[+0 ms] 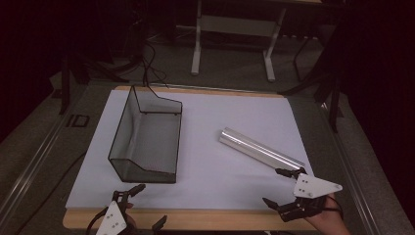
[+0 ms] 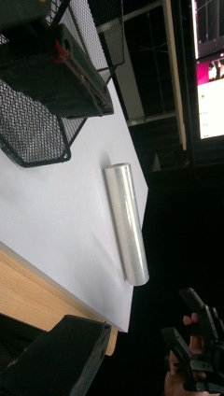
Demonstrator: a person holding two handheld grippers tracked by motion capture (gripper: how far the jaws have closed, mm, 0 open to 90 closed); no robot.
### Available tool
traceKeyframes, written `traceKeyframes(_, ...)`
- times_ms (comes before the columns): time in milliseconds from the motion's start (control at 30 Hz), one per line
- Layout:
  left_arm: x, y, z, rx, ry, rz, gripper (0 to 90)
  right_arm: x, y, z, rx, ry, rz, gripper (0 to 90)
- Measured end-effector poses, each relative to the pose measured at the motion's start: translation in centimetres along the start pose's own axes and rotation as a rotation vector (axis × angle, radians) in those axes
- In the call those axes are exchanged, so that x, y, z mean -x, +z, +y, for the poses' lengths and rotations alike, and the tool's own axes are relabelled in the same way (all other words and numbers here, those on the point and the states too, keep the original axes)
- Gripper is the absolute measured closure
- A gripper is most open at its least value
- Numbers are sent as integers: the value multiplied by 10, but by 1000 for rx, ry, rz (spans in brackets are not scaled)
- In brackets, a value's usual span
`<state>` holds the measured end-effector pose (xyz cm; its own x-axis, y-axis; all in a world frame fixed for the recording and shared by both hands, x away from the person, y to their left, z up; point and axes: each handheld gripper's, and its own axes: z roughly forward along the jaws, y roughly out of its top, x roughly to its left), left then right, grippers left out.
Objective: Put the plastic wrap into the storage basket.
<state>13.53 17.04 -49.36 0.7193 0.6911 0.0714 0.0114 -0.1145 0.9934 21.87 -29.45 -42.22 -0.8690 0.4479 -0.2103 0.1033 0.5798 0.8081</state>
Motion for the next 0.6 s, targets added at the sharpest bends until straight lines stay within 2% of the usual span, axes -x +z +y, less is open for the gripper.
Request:
traceKeyframes(33, 0, 0, 0, 0, 0, 0, 3, 0, 0, 0, 0, 0, 0, 97)
traceKeyframes(67, 0, -1, 0, 0, -2, 0, 2, 5, 0, 5, 4, 20, 31, 97)
traceKeyframes(133, 0, -1, 0, -1, -1, 0, 2, 7, 0, 8, 2, 26, 49, 95)
traceKeyframes(167, 0, -1, 0, -1, -1, 0, 3, 10, 0, 10, 0, 26, 42, 94)
traceKeyframes(267, 0, -1, 0, -1, 1, -3, 3, 18, 3, 21, -43, 11, 64, 86)
traceKeyframes(333, 0, -1, 0, 0, 0, -4, 2, 19, 4, 23, -43, 6, 50, 86)
traceKeyframes(400, 0, -1, 0, 1, -3, -5, 2, 23, 6, 28, -61, 2, 71, 86)
traceKeyframes(467, 0, -1, 0, 3, -4, -6, 3, 27, 9, 31, -73, -5, 59, 86)
traceKeyframes(533, 0, -2, 0, 4, -5, -8, 2, 35, 13, 34, -84, 7, 65, 86)
traceKeyframes(600, 0, -2, 0, 5, -4, -8, 3, 38, 15, 34, -93, 10, 60, 86)
